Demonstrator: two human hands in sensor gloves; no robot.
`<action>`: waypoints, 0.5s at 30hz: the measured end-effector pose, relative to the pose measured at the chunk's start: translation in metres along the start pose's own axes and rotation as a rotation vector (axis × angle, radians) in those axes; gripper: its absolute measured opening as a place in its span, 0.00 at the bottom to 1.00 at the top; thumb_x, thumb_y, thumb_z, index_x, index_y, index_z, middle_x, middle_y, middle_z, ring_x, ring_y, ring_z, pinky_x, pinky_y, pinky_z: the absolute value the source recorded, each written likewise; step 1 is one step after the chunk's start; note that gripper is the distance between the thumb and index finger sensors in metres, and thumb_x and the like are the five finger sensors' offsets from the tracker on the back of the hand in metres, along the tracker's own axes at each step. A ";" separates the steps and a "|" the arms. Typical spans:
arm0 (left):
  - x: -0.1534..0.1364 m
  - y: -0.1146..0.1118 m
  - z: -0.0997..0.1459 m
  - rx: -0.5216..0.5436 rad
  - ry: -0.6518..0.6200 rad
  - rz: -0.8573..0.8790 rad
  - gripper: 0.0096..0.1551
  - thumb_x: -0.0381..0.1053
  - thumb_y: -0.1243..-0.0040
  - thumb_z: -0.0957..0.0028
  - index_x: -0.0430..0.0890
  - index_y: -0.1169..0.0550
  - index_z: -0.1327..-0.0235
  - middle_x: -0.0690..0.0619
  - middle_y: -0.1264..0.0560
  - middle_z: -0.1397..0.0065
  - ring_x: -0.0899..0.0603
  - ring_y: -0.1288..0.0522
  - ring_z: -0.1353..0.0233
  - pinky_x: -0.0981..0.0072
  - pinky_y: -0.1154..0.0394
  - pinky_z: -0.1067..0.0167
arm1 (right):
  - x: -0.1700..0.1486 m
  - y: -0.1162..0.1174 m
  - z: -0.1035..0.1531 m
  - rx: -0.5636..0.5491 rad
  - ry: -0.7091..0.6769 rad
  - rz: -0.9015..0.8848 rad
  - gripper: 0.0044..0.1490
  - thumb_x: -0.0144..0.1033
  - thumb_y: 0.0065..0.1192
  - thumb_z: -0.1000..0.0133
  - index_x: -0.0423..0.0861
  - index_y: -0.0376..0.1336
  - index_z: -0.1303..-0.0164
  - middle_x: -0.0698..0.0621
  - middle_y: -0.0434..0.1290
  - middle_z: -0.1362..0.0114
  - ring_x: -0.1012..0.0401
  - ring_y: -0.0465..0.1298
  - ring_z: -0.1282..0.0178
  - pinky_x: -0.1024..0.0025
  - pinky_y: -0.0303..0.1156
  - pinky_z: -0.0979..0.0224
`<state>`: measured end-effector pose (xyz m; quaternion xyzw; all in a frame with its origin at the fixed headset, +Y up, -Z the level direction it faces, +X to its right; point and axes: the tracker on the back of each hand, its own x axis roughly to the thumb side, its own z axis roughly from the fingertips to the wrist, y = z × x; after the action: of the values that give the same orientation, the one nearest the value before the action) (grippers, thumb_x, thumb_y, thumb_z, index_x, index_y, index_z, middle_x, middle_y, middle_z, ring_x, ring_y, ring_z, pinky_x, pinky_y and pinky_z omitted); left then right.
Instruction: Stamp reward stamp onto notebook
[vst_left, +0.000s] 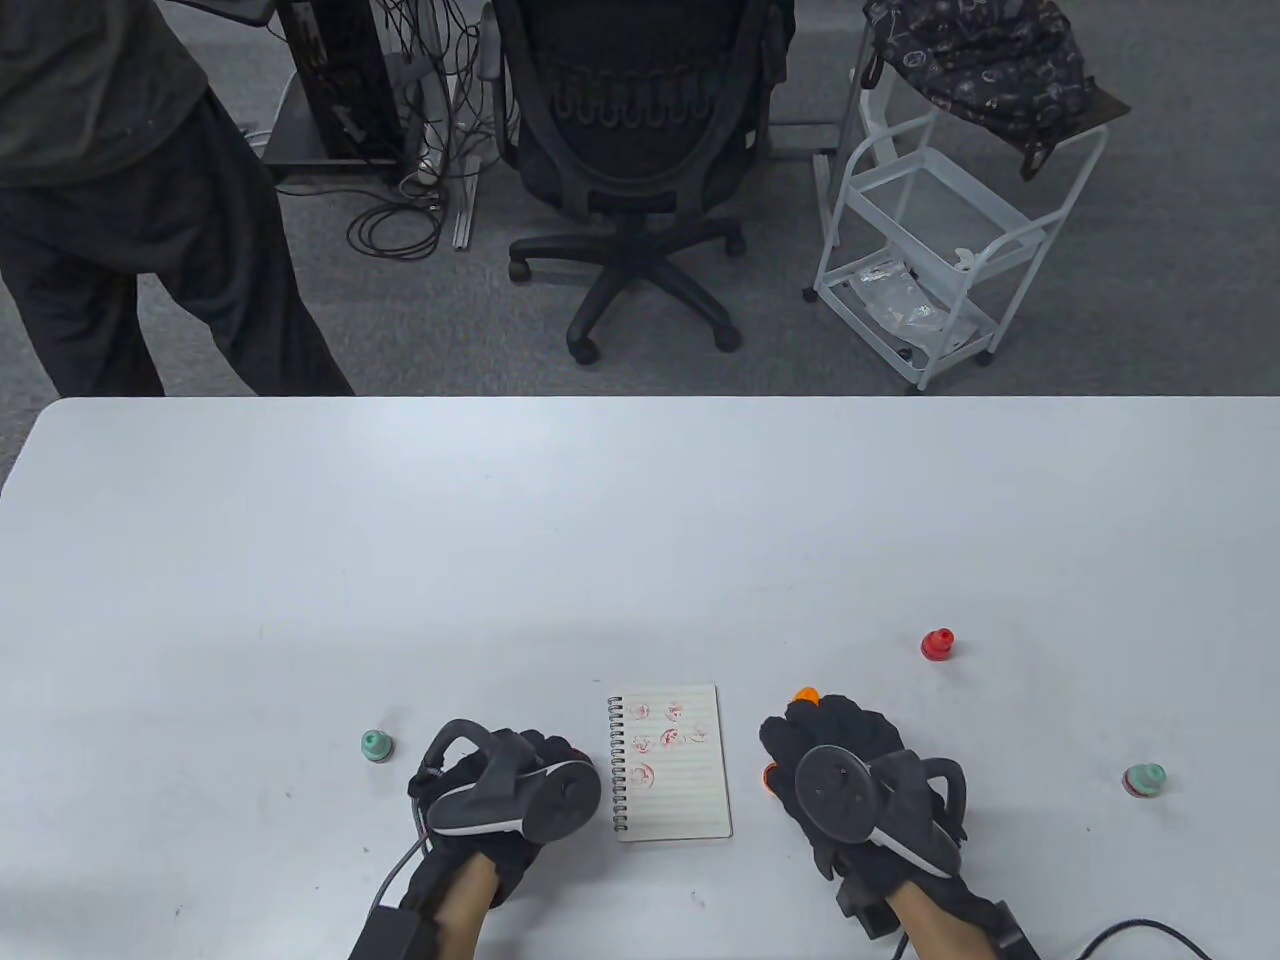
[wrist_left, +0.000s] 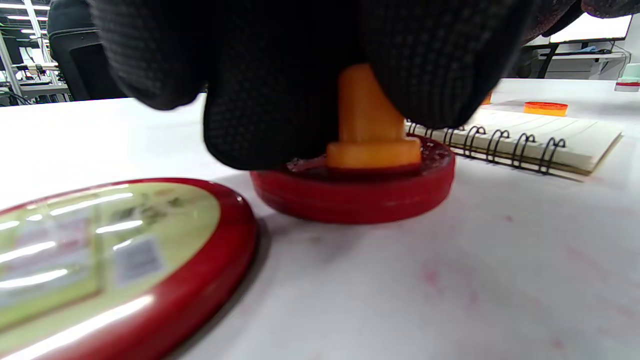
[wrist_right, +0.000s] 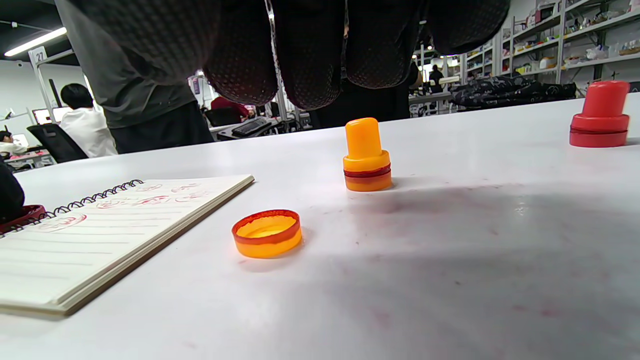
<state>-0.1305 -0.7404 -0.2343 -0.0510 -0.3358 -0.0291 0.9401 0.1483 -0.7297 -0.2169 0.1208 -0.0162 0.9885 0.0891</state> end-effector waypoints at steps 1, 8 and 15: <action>0.000 0.000 0.000 0.000 -0.001 0.000 0.22 0.47 0.28 0.55 0.44 0.12 0.49 0.52 0.09 0.47 0.42 0.15 0.49 0.47 0.20 0.46 | 0.000 0.000 0.000 0.001 -0.001 0.001 0.33 0.50 0.61 0.52 0.56 0.65 0.35 0.52 0.67 0.23 0.45 0.65 0.20 0.40 0.61 0.21; 0.004 0.001 -0.004 -0.012 0.006 -0.054 0.21 0.48 0.27 0.57 0.45 0.11 0.52 0.54 0.08 0.49 0.44 0.14 0.50 0.49 0.20 0.47 | 0.001 0.000 0.000 0.010 -0.002 0.005 0.33 0.50 0.60 0.52 0.56 0.65 0.35 0.52 0.67 0.23 0.45 0.66 0.21 0.40 0.61 0.21; 0.005 0.002 -0.005 -0.012 0.020 -0.062 0.21 0.48 0.27 0.60 0.45 0.10 0.54 0.55 0.08 0.50 0.44 0.14 0.51 0.50 0.19 0.47 | 0.003 0.000 0.000 0.025 -0.005 0.015 0.33 0.50 0.60 0.52 0.56 0.65 0.34 0.52 0.67 0.23 0.45 0.66 0.21 0.40 0.61 0.22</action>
<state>-0.1233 -0.7395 -0.2345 -0.0460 -0.3277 -0.0608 0.9417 0.1454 -0.7294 -0.2160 0.1240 -0.0051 0.9890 0.0803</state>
